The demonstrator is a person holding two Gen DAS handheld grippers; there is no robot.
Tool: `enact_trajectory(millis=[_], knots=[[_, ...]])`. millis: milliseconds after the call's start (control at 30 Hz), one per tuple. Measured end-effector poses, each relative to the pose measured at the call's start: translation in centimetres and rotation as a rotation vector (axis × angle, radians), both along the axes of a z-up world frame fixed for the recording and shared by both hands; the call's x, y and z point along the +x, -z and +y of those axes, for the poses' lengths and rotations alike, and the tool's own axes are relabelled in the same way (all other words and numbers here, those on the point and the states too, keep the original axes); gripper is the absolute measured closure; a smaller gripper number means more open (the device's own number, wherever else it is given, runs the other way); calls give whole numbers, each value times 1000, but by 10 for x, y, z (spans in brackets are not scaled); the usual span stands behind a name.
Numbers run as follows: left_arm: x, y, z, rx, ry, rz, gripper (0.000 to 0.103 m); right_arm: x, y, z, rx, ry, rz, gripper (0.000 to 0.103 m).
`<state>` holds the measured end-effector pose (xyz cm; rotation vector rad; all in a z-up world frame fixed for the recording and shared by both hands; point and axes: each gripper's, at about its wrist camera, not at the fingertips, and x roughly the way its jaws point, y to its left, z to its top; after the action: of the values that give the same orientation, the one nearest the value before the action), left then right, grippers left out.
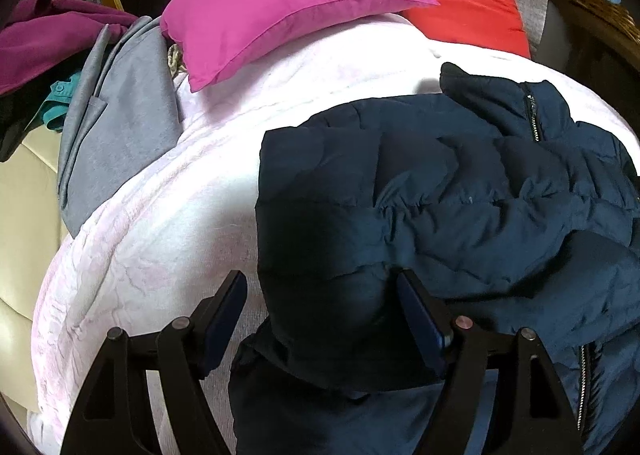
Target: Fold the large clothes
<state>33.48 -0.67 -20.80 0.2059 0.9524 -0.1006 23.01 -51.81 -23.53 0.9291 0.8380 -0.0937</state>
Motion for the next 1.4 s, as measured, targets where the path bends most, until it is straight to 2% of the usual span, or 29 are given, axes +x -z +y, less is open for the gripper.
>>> enact_trajectory(millis=[100, 200, 333, 500, 633, 767, 933, 967, 1000, 1167, 1200, 1400], knots=[[-1, -4, 0, 5, -2, -15, 25, -11, -15, -1, -45, 1, -36, 69], [-5, -11, 1, -5, 1, -35, 25, -35, -41, 10, -98, -20, -116, 69], [-10, -20, 2, -31, 7, -64, 25, -58, -57, 36, -145, -94, -132, 69], [-14, -22, -1, -23, 27, -72, 25, -66, -42, 70, -147, -184, -65, 69], [-15, -22, 0, -16, 35, -75, 25, -56, -10, 81, -151, -206, 45, 68], [-14, -24, 4, -24, 27, -77, 25, -55, -19, 82, -162, -200, 44, 67], [-13, -26, 5, -37, 18, -80, 25, -63, -39, 89, -168, -215, -35, 67], [-13, -26, 5, -32, 19, -81, 25, -63, -40, 92, -166, -228, -41, 66], [-13, -25, 3, -26, 22, -82, 25, -64, -38, 95, -167, -238, -42, 61], [-13, -23, 1, -12, 26, -77, 25, -46, -9, 101, -170, -277, 59, 56], [-13, -23, 1, -10, 26, -77, 25, -44, -6, 101, -169, -274, 56, 56], [-12, -21, 2, -2, 24, -73, 25, -48, -14, 98, -157, -276, 59, 57]])
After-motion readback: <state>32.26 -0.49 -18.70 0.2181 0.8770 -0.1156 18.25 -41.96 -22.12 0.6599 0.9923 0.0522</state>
